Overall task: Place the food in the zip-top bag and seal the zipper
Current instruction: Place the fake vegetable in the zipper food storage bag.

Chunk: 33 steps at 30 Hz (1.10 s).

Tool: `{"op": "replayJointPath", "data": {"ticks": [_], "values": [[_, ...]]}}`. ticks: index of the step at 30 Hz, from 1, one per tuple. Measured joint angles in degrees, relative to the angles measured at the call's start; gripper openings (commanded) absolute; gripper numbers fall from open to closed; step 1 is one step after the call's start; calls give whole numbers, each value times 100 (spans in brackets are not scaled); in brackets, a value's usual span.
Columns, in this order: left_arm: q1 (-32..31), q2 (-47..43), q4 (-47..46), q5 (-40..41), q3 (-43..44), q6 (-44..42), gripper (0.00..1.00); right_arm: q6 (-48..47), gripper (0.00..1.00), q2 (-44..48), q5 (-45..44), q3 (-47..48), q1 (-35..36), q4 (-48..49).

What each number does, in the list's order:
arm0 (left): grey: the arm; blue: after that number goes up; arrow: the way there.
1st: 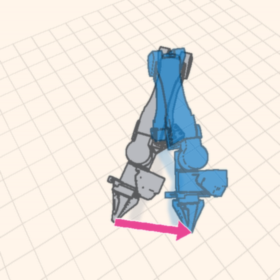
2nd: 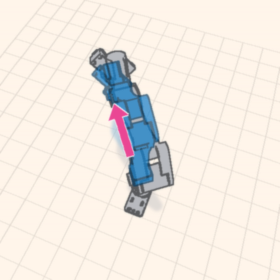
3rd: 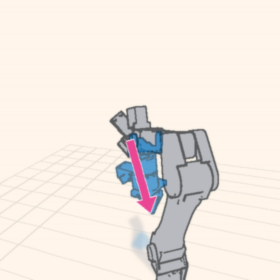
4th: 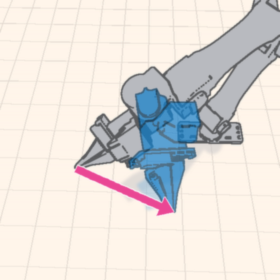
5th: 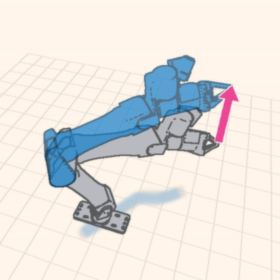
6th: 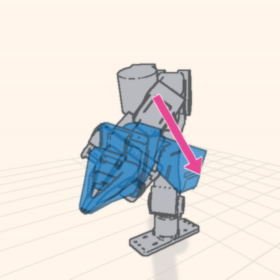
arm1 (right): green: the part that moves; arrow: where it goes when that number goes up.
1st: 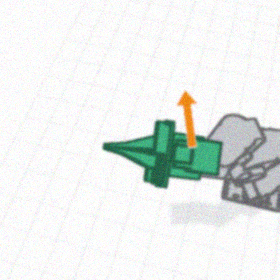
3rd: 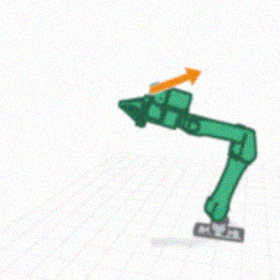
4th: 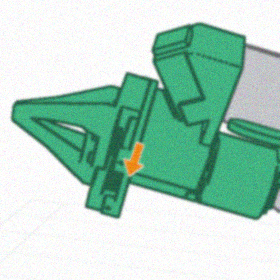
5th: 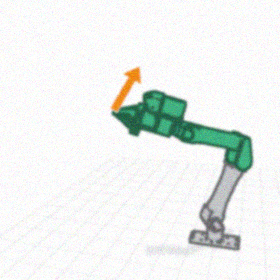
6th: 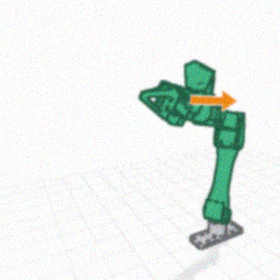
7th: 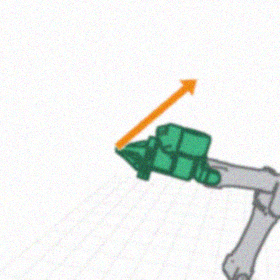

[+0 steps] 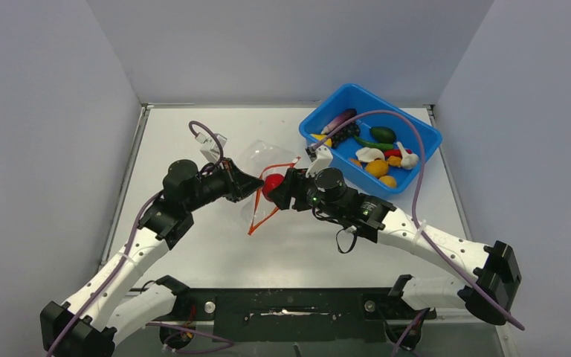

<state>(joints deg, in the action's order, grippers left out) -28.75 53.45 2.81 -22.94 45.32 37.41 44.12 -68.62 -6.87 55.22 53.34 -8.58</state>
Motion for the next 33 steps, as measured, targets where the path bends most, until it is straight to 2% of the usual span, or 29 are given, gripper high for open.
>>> {"op": "replayJointPath", "data": {"ticks": [4, 14, 18, 23, 27, 33], "values": [[0, -55, -131, -66, -87, 125, 0, 153, 49, -149, -4, -90, 0, 98], [0, -63, -273, -129, -98, 170, 0, 472, 48, -118, 2, -308, 0, 595], [0, -11, -280, -149, -98, 249, 0, 675, 68, -22, 26, -468, 0, 837], [0, 55, -376, -184, -136, 391, 0, 802, 81, -24, -13, -463, 0, 831], [0, 37, -442, -151, -238, 409, 0, 688, 83, -22, -63, -385, 0, 494], [0, -24, -428, -2, -437, 264, 0, 216, 82, 212, -42, -299, 0, 103]]}}
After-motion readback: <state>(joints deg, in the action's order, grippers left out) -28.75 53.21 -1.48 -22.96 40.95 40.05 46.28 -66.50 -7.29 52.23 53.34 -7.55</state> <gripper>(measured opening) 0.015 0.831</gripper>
